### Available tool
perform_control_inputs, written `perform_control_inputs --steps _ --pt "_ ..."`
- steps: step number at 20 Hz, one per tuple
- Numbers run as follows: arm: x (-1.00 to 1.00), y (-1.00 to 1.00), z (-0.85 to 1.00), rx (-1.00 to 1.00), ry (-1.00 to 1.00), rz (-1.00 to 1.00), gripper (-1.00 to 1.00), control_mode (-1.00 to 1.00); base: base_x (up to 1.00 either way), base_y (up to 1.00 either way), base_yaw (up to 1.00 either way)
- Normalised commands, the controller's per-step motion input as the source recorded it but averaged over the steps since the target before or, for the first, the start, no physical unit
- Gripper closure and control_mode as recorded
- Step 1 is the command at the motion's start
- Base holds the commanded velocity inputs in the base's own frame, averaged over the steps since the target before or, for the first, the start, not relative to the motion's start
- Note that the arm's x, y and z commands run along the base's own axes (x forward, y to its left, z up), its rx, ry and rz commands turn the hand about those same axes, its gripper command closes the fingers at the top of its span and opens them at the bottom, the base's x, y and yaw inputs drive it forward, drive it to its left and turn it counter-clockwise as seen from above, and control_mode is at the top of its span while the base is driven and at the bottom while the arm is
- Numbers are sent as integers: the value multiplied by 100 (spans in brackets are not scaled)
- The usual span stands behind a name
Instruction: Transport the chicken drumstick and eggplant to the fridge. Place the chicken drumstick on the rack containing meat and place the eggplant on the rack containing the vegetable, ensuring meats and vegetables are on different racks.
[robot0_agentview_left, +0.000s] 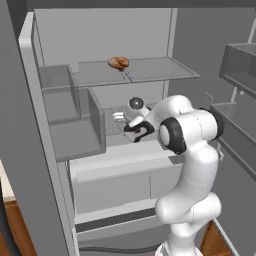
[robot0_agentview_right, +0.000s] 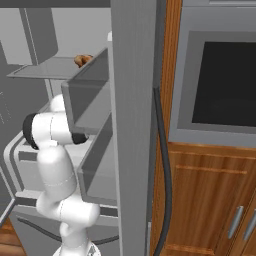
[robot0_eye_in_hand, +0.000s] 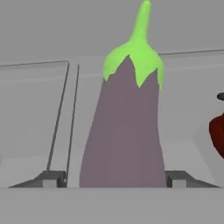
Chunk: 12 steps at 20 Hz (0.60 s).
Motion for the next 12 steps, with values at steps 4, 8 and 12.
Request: perform_control_inputs --steps 4,8,12 --pt "-35 0 18 2 0 -13 -100 -100 0 0 0" --pt "-45 0 25 4 0 -13 -100 -100 0 0 0" --pt "-56 0 53 7 4 -15 -100 -100 0 0 0"
